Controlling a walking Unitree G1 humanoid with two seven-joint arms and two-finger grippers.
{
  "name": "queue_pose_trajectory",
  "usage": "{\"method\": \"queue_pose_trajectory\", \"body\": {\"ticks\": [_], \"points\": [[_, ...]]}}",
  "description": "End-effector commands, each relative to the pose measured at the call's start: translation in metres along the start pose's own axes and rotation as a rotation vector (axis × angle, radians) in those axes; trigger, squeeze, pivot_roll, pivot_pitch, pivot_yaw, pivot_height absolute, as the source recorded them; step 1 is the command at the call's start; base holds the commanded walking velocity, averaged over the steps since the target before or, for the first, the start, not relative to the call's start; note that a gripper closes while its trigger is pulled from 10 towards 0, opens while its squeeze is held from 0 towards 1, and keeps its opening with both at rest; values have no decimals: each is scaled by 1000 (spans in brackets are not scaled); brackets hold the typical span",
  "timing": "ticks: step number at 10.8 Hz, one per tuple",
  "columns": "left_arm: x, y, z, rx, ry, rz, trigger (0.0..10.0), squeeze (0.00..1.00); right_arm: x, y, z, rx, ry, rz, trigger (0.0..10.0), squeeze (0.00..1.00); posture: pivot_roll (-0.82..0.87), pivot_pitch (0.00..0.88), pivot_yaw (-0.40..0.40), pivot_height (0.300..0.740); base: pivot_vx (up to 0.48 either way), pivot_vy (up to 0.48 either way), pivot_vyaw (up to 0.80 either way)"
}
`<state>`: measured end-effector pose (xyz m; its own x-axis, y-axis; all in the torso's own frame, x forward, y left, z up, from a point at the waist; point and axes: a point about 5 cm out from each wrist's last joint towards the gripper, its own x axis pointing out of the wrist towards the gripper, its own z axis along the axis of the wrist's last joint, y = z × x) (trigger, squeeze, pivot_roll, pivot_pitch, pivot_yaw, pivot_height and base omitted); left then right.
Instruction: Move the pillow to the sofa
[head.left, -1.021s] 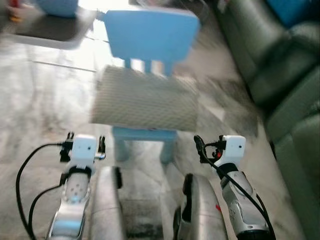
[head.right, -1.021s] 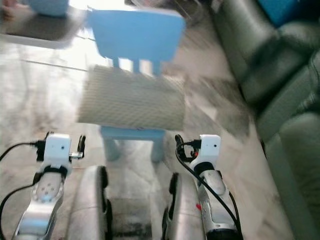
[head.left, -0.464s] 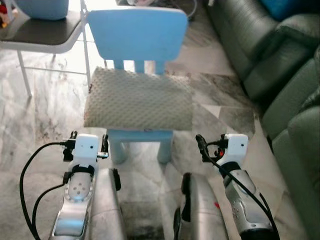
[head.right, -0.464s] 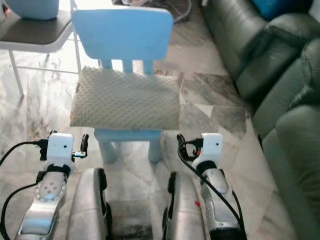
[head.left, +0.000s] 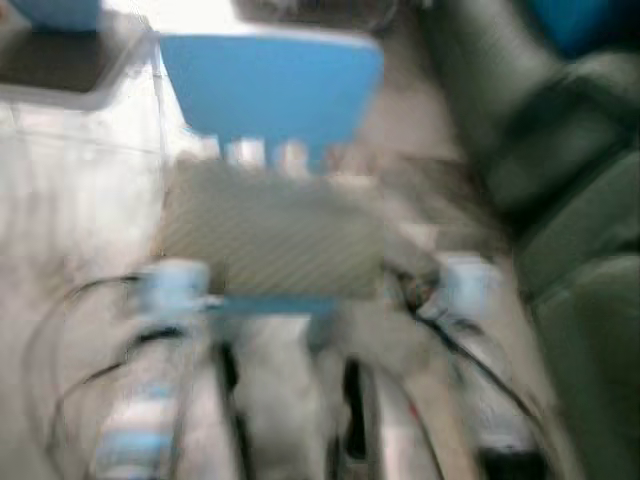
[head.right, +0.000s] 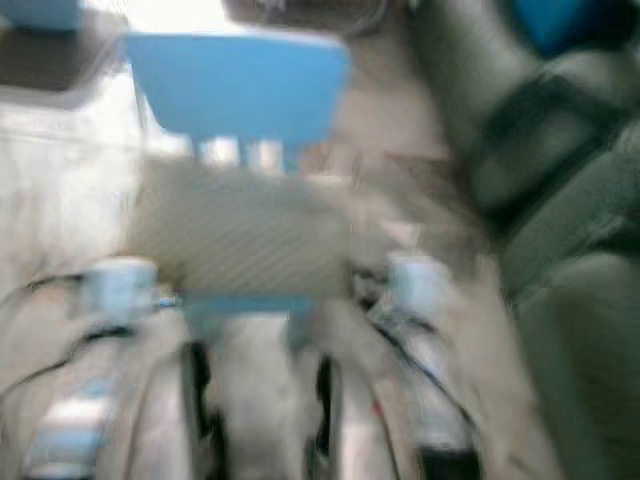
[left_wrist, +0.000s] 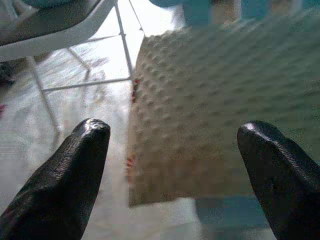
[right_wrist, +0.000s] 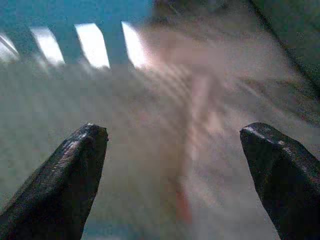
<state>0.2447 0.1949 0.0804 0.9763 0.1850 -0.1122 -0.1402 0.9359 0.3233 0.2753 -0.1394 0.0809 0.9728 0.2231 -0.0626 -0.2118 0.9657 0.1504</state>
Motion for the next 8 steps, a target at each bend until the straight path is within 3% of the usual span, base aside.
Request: {"method": "queue_pose_trajectory", "body": {"ticks": [1, 2, 6, 8], "points": [[-2, -13, 6, -17, -17, -29, 10000, 0, -14, -21, -14, -8, 67, -71, 10000, 0, 26, 212, -69, 540, 304, 0, 0], [-2, -13, 6, -8, -24, -25, 10000, 0, -14, -21, -14, -15, 69, -63, 10000, 0, 25, 212, -70, 540, 0, 0, 0], [-4, -7, 2, 8, -14, 1, 10000, 0, -14, -19, -15, -22, 77, -45, 10000, 0, 29, 211, -78, 540, 0, 0, 594], [-4, -5, 3, 15, -20, 6, 10000, 0, -12, -15, -13, 18, 76, -50, 10000, 0, 39, 221, -77, 540, 0, 0, 0]]}}
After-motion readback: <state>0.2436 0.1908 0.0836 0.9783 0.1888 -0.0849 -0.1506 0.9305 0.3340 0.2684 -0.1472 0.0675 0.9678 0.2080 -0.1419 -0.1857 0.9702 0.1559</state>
